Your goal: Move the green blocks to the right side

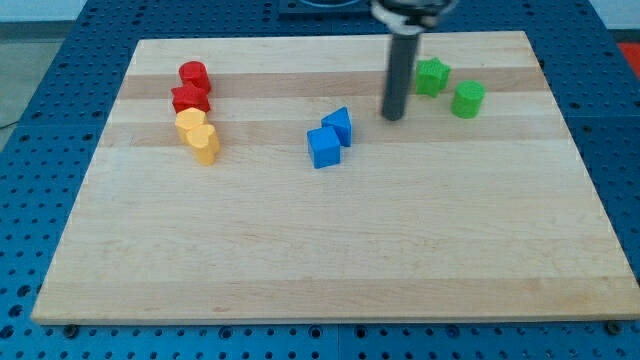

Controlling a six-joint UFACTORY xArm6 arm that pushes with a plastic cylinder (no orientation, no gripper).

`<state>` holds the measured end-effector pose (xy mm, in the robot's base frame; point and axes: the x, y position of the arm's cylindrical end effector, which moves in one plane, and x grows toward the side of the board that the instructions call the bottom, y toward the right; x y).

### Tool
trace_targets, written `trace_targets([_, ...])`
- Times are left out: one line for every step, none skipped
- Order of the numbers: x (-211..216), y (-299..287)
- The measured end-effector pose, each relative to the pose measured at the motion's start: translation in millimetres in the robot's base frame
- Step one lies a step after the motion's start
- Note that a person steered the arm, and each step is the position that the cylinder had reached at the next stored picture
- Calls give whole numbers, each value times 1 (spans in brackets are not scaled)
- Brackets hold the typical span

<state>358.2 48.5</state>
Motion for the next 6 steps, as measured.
trace_targets([-27,-28])
trace_targets([-71,-25])
trace_targets([-79,32])
trace_targets([-67,73])
trace_targets([-61,93])
trace_targets([-59,101])
